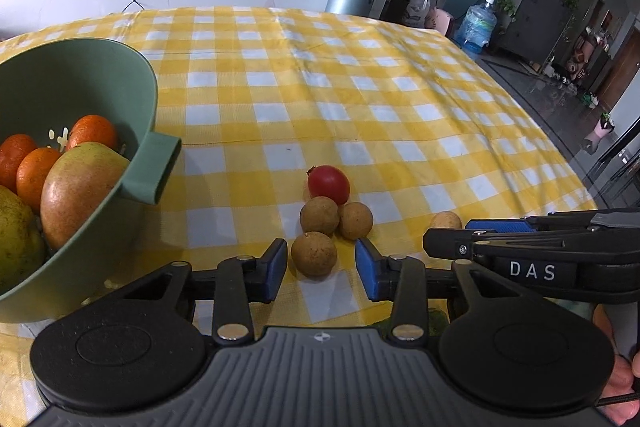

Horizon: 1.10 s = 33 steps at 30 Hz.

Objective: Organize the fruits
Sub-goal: 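Grasp a brown kiwi with the left gripper while the right gripper grasps another kiwi, then carry both kiwis over the green colander with the left and right grippers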

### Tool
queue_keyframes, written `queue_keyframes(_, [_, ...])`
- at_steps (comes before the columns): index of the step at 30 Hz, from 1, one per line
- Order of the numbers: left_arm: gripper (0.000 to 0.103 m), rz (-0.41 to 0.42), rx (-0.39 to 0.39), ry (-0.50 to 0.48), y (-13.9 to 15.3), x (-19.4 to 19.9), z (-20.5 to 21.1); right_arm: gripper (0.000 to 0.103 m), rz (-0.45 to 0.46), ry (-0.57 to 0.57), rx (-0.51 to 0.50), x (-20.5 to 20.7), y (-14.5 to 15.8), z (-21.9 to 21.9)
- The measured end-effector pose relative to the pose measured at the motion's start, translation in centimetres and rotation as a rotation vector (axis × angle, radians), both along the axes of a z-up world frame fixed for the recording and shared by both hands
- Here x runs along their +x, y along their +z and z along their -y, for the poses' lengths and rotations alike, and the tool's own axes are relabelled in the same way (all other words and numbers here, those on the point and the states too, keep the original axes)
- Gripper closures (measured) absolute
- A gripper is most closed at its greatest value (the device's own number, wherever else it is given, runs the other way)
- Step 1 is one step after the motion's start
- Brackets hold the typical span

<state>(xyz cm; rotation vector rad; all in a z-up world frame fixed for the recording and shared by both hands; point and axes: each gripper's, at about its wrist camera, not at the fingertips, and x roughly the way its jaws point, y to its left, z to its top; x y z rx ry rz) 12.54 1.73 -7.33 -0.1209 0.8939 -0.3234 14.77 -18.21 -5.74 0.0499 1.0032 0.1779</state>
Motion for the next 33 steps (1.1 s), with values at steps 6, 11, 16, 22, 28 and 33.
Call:
queue_keyframes(6, [0.065, -0.014, 0.032, -0.001, -0.8, 0.4, 0.3, 0.064, -0.019, -0.014, -0.013, 0.6, -0.4, -0.2])
queue_keyframes(11, [0.069, -0.005, 0.029, -0.002, -0.8, 0.4, 0.3, 0.074, -0.067, -0.047, -0.020, 1.3, -1.0, 0.0])
queue_keyframes(16, [0.073, 0.000, 0.029, -0.012, -0.7, 0.3, 0.3, 0.084, -0.085, -0.061, -0.013, 1.4, -1.3, 0.2])
queue_keyframes(22, [0.073, 0.004, 0.028, -0.018, -0.4, 0.1, 0.4, 0.085, -0.071, -0.062, -0.015, 1.2, -1.0, 0.3])
queue_keyframes(28, [0.073, 0.009, 0.032, -0.021, 0.3, -0.4, 0.5, 0.086, -0.029, -0.034, -0.009, 0.4, -0.4, 0.1])
queue_keyframes(33, [0.073, 0.018, 0.032, -0.027, 1.2, -1.0, 0.4, 0.096, 0.019, 0.027, 0.006, -0.3, 0.4, -0.5])
